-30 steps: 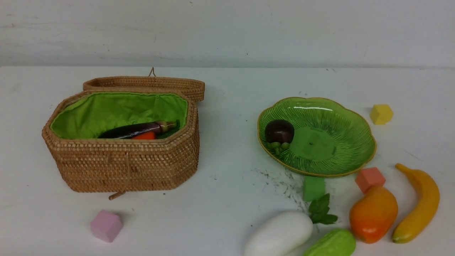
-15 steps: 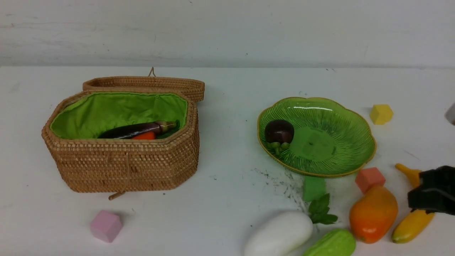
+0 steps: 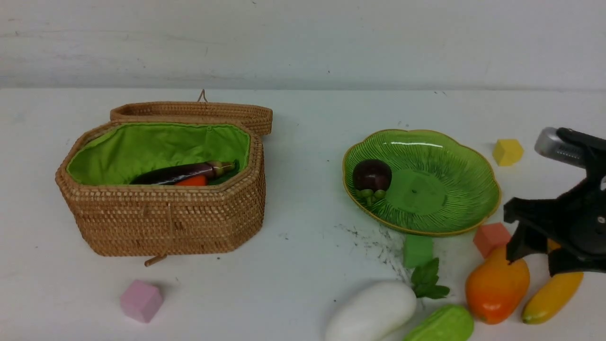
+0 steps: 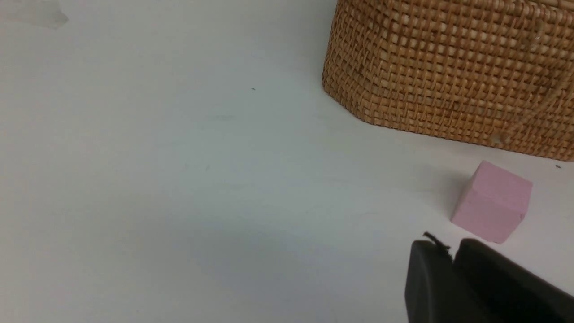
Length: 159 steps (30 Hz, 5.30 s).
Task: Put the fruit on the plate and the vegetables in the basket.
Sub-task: Use the right arm to grab a mango and put it into the right plate, then take a chayote with your right arm and place it on the basket on the left.
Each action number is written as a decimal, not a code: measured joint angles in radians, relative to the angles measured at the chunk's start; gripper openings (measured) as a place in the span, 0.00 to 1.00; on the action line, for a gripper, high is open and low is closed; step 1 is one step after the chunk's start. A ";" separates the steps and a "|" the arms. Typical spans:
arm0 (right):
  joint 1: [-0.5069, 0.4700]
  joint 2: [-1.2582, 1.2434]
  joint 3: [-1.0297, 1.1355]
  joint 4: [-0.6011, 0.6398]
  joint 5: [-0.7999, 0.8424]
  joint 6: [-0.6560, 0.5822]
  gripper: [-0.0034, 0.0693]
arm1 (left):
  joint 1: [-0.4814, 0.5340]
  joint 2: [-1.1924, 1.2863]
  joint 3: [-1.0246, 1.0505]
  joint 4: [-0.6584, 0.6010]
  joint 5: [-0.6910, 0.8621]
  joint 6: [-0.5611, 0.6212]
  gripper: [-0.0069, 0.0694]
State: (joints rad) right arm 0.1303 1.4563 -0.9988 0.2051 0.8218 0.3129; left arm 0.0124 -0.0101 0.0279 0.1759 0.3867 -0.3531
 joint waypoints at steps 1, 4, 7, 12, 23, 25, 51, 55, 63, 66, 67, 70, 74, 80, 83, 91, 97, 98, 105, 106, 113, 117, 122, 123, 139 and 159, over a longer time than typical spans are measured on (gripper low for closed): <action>0.000 0.011 -0.002 0.000 0.000 0.009 0.76 | 0.000 0.000 0.000 0.000 0.000 0.000 0.18; 0.000 0.088 -0.018 0.000 -0.005 0.144 0.86 | 0.000 0.000 0.000 0.000 0.000 0.001 0.19; 0.001 0.152 -0.019 -0.008 -0.008 0.246 0.90 | 0.000 0.000 0.000 0.000 0.000 0.001 0.19; 0.001 0.217 -0.022 -0.010 -0.041 0.332 0.88 | 0.000 0.000 0.000 0.000 0.000 0.001 0.20; 0.003 0.263 -0.036 -0.007 -0.063 0.304 0.82 | 0.000 0.000 0.000 0.001 0.000 0.002 0.21; 0.003 0.263 -0.036 -0.007 -0.063 0.300 0.82 | 0.000 0.000 0.000 0.001 0.000 0.002 0.21; 0.003 0.128 -0.033 -0.005 0.043 0.180 0.82 | 0.000 0.000 0.000 0.001 0.000 0.003 0.25; 0.003 0.075 -0.038 -0.007 0.068 0.156 0.82 | 0.000 0.000 0.000 0.001 0.000 0.003 0.25; 0.003 0.057 -0.206 -0.007 0.144 0.073 0.82 | 0.000 0.000 0.000 0.001 0.000 0.003 0.26; 0.003 0.103 -0.360 -0.007 0.154 0.042 0.82 | 0.000 0.000 0.000 0.001 0.000 0.003 0.26; 0.003 0.129 -0.420 -0.007 0.152 0.031 0.82 | 0.000 0.000 0.000 0.001 0.000 0.003 0.26; 0.003 0.240 -0.552 -0.007 0.110 -0.001 0.82 | 0.000 0.000 0.000 0.001 0.000 0.003 0.26; 0.003 0.428 -0.658 0.010 0.023 -0.010 0.82 | 0.000 0.000 0.000 0.001 0.000 0.003 0.26; 0.003 0.611 -0.719 0.072 -0.013 -0.011 0.81 | 0.000 0.000 0.000 0.001 0.000 0.003 0.26; 0.003 0.635 -0.722 0.079 -0.005 -0.011 0.81 | 0.000 0.000 0.000 0.001 0.000 0.003 0.26; 0.003 0.587 -0.726 0.074 0.082 -0.011 0.98 | 0.000 0.000 0.000 0.001 0.000 0.003 0.27; 0.003 0.472 -0.726 0.028 0.232 0.010 0.94 | 0.000 0.000 0.000 0.001 0.000 0.003 0.27; 0.006 0.444 -0.725 0.023 0.268 0.028 0.93 | 0.000 0.000 0.000 0.001 0.000 0.003 0.27; 0.153 0.168 -0.416 -0.101 0.315 0.358 0.83 | 0.000 0.000 0.000 0.002 0.000 0.003 0.28; 0.159 0.162 -0.393 -0.103 0.312 0.371 0.83 | 0.000 0.000 0.000 0.002 0.000 0.003 0.28; 0.359 0.070 -0.140 -0.105 0.252 0.511 0.82 | 0.000 0.000 0.000 0.002 0.000 0.003 0.29; 0.431 0.073 -0.073 -0.105 0.185 0.576 0.82 | 0.000 0.000 0.000 0.002 0.000 0.003 0.29; 0.459 0.086 0.022 -0.109 0.086 0.726 0.82 | 0.000 0.000 0.000 0.004 0.000 0.003 0.31; 0.459 0.092 0.043 -0.115 0.063 0.761 0.82 | 0.000 0.000 0.000 0.004 0.000 0.003 0.31; 0.459 0.183 0.152 -0.142 -0.130 0.912 0.72 | 0.000 0.000 0.000 0.005 0.000 0.003 0.33; 0.462 -0.107 0.128 -0.288 -0.105 0.746 0.70 | 0.000 0.000 0.000 0.005 0.000 0.003 0.35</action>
State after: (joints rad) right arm 0.5927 1.3489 -0.8705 -0.0827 0.7169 1.0593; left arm 0.0124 -0.0101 0.0279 0.1805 0.3867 -0.3504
